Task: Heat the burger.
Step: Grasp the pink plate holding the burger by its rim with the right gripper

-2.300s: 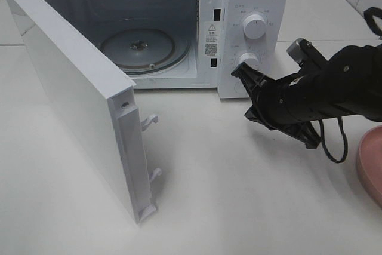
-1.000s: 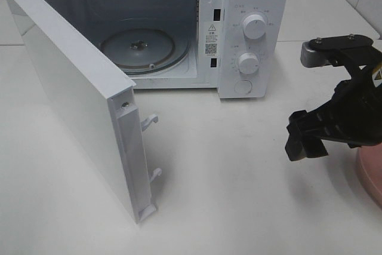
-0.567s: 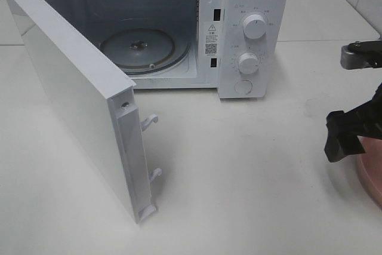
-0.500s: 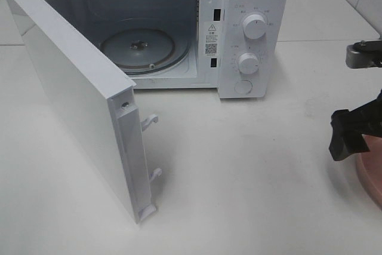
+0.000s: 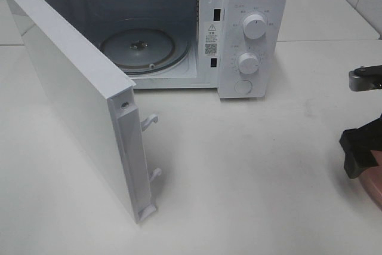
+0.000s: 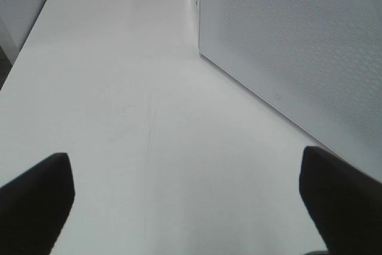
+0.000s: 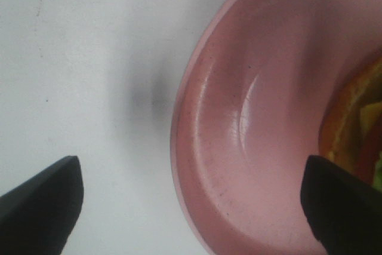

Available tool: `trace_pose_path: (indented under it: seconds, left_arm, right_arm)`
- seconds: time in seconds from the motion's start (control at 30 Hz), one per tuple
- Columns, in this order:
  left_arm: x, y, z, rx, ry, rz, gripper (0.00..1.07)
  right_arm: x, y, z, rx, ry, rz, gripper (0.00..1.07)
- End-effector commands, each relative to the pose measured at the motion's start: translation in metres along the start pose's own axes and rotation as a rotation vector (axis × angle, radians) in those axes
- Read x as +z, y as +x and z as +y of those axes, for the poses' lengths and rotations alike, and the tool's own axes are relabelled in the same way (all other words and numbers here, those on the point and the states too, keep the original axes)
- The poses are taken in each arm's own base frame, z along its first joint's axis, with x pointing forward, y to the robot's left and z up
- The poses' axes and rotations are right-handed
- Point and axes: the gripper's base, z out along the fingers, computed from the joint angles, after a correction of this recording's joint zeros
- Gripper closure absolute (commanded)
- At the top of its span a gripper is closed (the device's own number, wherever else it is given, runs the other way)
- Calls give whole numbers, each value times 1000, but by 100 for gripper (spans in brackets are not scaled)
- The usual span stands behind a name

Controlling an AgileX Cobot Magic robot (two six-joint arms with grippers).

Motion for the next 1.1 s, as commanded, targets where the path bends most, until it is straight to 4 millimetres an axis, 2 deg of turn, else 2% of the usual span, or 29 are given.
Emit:
trace_pose_path:
  seconds: [0.03, 0.5, 0.73, 1.03, 1.07, 1.1]
  left_arm:
    - [-2, 1, 0, -5, 0, -29, 12]
    - [-2, 1, 0, -5, 0, -29, 12]
    - [-2, 1, 0, -5, 0, -29, 12]
    - [-2, 1, 0, -6, 0, -29, 12]
    - [-2, 1, 0, -6, 0, -29, 12]
    - [-2, 1, 0, -6, 0, -29, 12]
  right_arm:
    - [15, -5, 0, -17, 2, 10, 15]
    - [49, -13, 5, -30, -2, 46, 18]
    - [54, -13, 4, -48, 7, 53, 22]
    - [57, -11, 3, -62, 24, 82, 39]
    - [57, -11, 3, -62, 25, 87, 42]
    - [57, -11, 3, -62, 26, 91, 50]
